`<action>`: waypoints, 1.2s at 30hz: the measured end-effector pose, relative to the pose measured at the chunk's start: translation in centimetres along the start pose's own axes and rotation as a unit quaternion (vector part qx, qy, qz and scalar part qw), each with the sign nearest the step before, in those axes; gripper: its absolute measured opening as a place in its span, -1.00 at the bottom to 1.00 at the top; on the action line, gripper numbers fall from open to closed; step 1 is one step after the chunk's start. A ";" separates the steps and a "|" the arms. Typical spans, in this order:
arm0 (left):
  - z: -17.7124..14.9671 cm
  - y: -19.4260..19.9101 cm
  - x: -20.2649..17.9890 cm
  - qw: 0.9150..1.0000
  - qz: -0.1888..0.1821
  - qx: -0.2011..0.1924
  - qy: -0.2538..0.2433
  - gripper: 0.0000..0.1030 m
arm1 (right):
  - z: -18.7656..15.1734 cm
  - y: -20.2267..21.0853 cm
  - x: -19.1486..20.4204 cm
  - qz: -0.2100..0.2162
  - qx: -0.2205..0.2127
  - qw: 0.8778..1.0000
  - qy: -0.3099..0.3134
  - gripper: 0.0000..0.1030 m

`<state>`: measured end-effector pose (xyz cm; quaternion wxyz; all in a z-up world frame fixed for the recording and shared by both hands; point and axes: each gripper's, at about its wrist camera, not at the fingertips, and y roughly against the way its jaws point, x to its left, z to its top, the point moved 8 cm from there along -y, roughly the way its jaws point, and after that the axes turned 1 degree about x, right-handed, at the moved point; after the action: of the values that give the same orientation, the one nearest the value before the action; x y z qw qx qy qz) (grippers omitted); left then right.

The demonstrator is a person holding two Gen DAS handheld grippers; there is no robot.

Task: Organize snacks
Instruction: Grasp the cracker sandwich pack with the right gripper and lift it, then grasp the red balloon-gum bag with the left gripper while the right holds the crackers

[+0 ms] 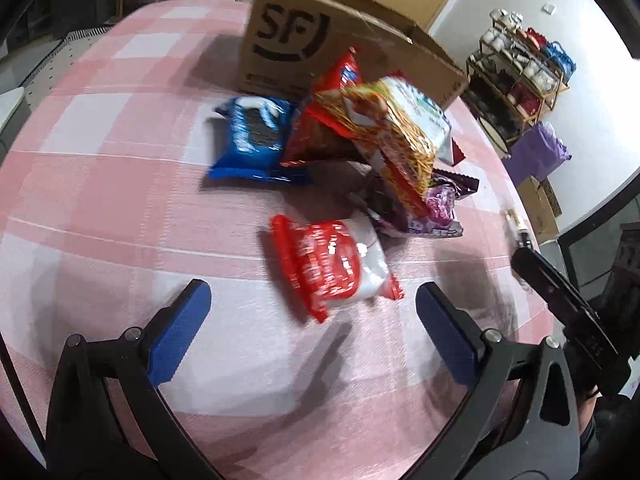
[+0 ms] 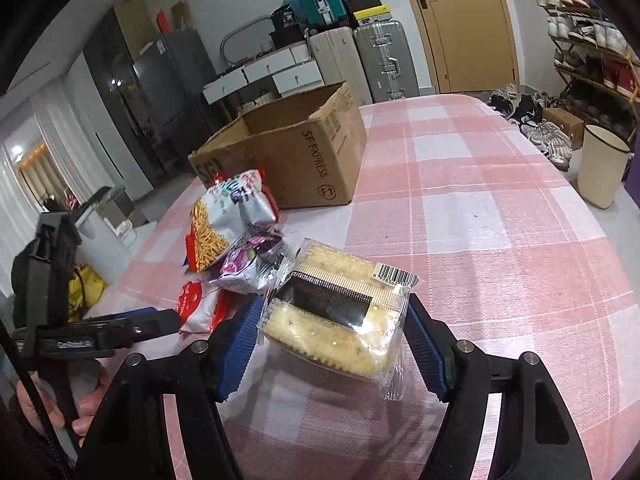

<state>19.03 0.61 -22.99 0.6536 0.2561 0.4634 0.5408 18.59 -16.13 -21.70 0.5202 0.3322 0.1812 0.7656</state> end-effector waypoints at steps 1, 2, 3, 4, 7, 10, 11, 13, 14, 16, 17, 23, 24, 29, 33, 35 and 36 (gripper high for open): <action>0.2 -0.3 -0.3 1.000 0.001 0.002 -0.001 0.98 | 0.0 0.0 -0.4 0.001 -0.001 1.000 -0.004 0.38; 0.5 -0.6 -0.7 1.000 0.005 0.001 -0.004 0.98 | 0.0 0.2 -0.7 0.002 -0.003 1.000 -0.008 0.38; 0.7 -0.8 -1.0 1.000 0.009 0.003 -0.005 0.98 | -0.1 0.5 -1.0 0.003 -0.005 1.000 -0.012 0.38; 0.9 -1.1 -1.4 1.000 0.010 0.005 -0.006 0.98 | -0.3 0.7 -1.4 0.004 -0.007 1.000 -0.015 0.38; 1.4 -1.8 -2.1 0.999 0.032 0.007 -0.015 0.98 | -0.6 1.2 -2.3 0.005 -0.009 1.000 -0.022 0.38; 1.8 -2.4 -2.5 0.998 0.057 0.009 -0.021 0.98 | -0.9 1.9 -2.9 0.010 -0.013 1.000 -0.026 0.38; 1.9 -2.6 -2.8 0.997 0.068 0.012 -0.022 0.98 | -1.0 2.1 -3.0 0.010 -0.014 1.000 -0.026 0.38; 2.3 -3.1 -3.2 0.995 0.092 0.015 -0.026 0.98 | -1.3 2.5 -3.2 0.012 -0.015 1.000 -0.024 0.38; 2.2 -3.3 -3.2 0.995 0.099 0.016 -0.028 0.98 | -1.5 2.7 -3.1 0.014 -0.016 1.000 -0.023 0.38; 2.2 -3.6 -3.2 0.993 0.112 0.015 -0.031 0.98 | -1.7 3.0 -3.1 0.021 -0.016 0.999 -0.022 0.38; 2.3 -3.7 -3.4 0.992 0.117 0.014 -0.031 0.98 | -1.8 3.2 -3.1 0.020 -0.017 0.999 -0.020 0.38; 3.4 -4.2 -3.7 0.992 0.122 0.008 -0.023 0.98 | -1.8 3.9 -3.1 0.027 -0.024 0.999 -0.020 0.38; 3.5 -4.2 -3.9 0.992 0.120 0.008 -0.022 0.98 | -1.9 3.9 -3.1 0.028 -0.024 0.999 -0.020 0.38; 3.0 -3.7 -3.5 0.993 0.115 -0.001 -0.021 0.88 | -1.8 4.2 -3.0 0.033 -0.027 0.999 -0.020 0.38; 2.7 -2.5 -3.0 0.994 0.104 -0.010 -0.041 0.06 | -1.7 4.5 -2.8 0.033 -0.028 0.999 -0.019 0.38; 2.2 -2.1 -2.5 0.997 0.074 -0.007 -0.036 -0.07 | -1.7 4.6 -2.6 0.031 -0.027 0.999 -0.016 0.38; 2.1 -1.8 -2.1 0.997 0.068 -0.007 -0.034 -0.07 | -1.6 4.7 -2.5 0.031 -0.028 0.999 -0.015 0.38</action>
<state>21.77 -1.58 -22.90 0.6321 0.3010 0.4189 0.5783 14.87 -20.11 -20.76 0.5082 0.3341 0.1412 0.7811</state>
